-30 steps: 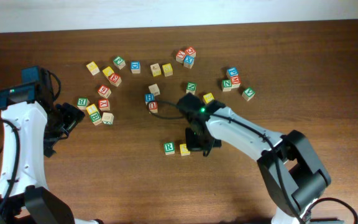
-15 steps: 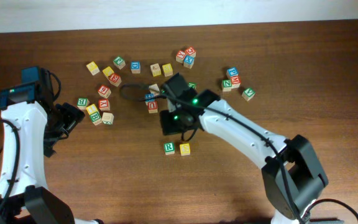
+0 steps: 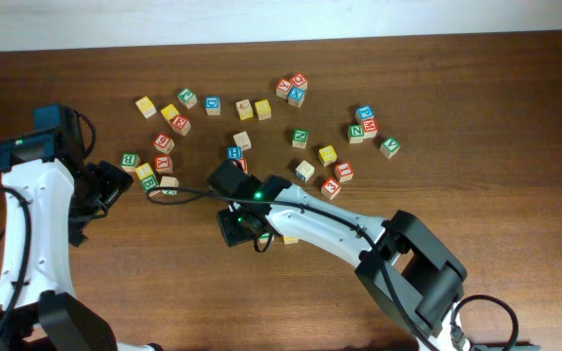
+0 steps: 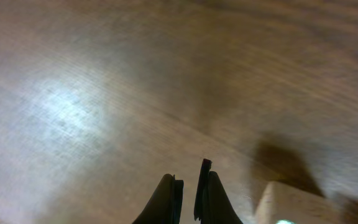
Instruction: Spell out RSS
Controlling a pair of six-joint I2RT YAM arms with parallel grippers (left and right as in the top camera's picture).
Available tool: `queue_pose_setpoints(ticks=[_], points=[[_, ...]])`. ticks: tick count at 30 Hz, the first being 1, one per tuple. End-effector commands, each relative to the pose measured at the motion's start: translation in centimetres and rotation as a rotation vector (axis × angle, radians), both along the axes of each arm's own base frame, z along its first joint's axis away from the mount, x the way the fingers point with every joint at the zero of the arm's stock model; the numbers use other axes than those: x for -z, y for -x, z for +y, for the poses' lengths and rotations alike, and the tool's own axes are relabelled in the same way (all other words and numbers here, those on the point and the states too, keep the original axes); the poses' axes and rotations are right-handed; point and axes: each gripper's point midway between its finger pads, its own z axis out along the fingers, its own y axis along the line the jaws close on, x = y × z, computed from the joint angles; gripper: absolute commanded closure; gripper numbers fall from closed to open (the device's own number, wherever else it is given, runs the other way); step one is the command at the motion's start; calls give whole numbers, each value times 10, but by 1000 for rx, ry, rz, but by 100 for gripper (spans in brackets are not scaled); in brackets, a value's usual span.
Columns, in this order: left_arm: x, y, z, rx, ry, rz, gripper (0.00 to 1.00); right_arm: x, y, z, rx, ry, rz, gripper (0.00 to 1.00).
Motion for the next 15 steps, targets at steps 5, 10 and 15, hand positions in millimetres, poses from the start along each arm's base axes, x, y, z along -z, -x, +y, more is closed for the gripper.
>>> queue_pose_setpoints(ticks=[5, 10, 15], points=[[3, 1, 1, 5, -2, 11, 1, 14, -14, -10, 112, 70, -31, 96], [3, 1, 1, 5, -2, 11, 1, 16, -20, -15, 125, 95, -58, 96], [3, 1, 1, 5, -2, 11, 1, 17, -19, -16, 125, 104, -54, 95]])
